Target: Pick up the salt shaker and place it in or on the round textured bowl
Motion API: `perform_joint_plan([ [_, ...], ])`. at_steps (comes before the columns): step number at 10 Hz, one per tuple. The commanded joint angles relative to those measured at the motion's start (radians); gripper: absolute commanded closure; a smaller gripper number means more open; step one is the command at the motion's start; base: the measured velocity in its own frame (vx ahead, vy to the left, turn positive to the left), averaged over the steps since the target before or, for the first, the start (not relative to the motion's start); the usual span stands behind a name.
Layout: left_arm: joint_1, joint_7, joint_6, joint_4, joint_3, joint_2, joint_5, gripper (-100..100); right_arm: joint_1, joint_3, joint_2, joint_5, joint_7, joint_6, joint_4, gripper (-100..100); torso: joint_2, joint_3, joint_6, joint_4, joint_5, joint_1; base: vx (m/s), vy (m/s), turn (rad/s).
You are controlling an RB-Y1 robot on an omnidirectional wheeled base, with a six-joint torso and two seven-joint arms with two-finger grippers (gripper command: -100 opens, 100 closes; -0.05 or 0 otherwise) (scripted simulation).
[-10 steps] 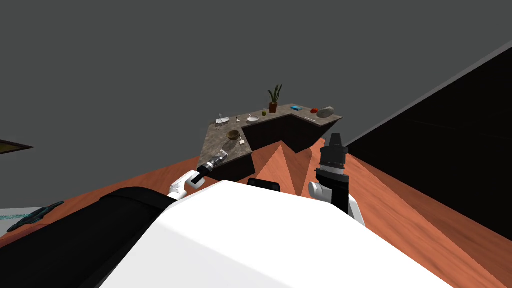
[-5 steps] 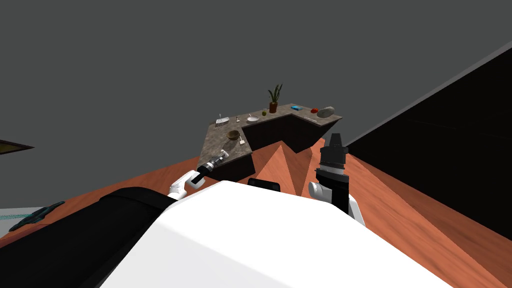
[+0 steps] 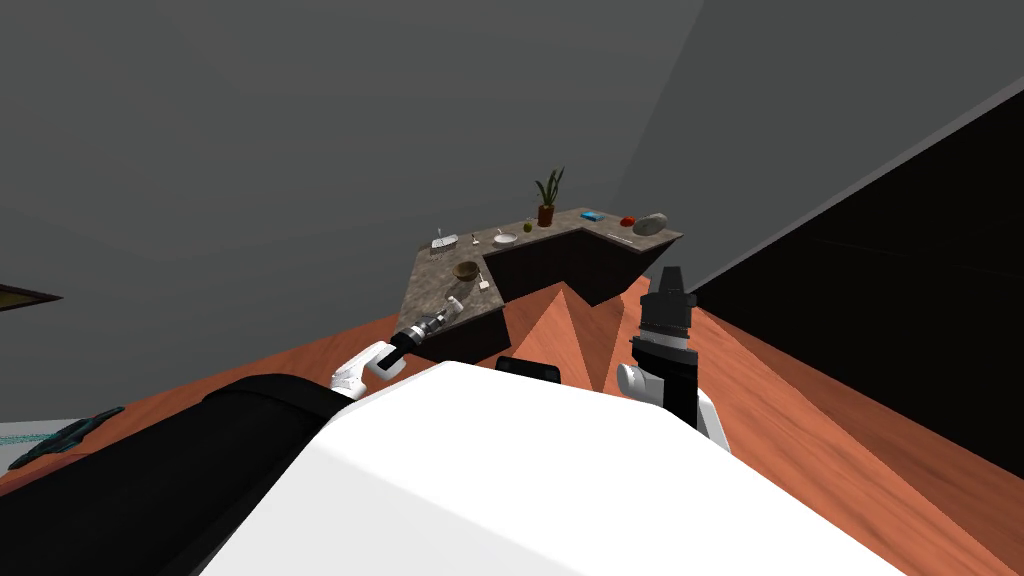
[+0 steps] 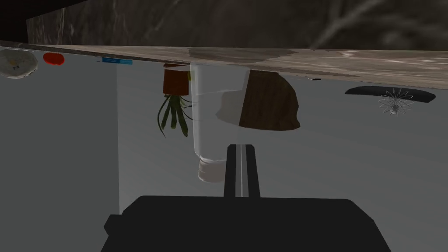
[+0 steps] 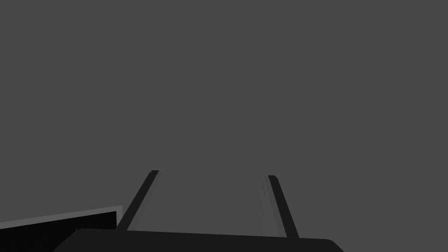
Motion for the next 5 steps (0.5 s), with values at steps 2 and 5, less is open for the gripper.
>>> perform_joint_plan([
  [2, 0.046, 0.044, 0.014, -0.033, -0.006, 0.05, 0.013, -100, 0.0, 0.0, 0.0, 0.0, 0.0, 0.0, 0.0, 0, 0.0, 0.0, 0.0, 0.0, 0.0, 0.001, 0.021, 0.035, -0.036],
  [5, 0.103, 0.096, 0.033, -0.073, -0.012, 0.109, 0.026, -100, 0.0, 0.0, 0.0, 0.0, 0.0, 0.0, 0.0, 0, 0.0, 0.0, 0.0, 0.0, 0.0, 0.0, 0.011, 0.028, -0.042],
])
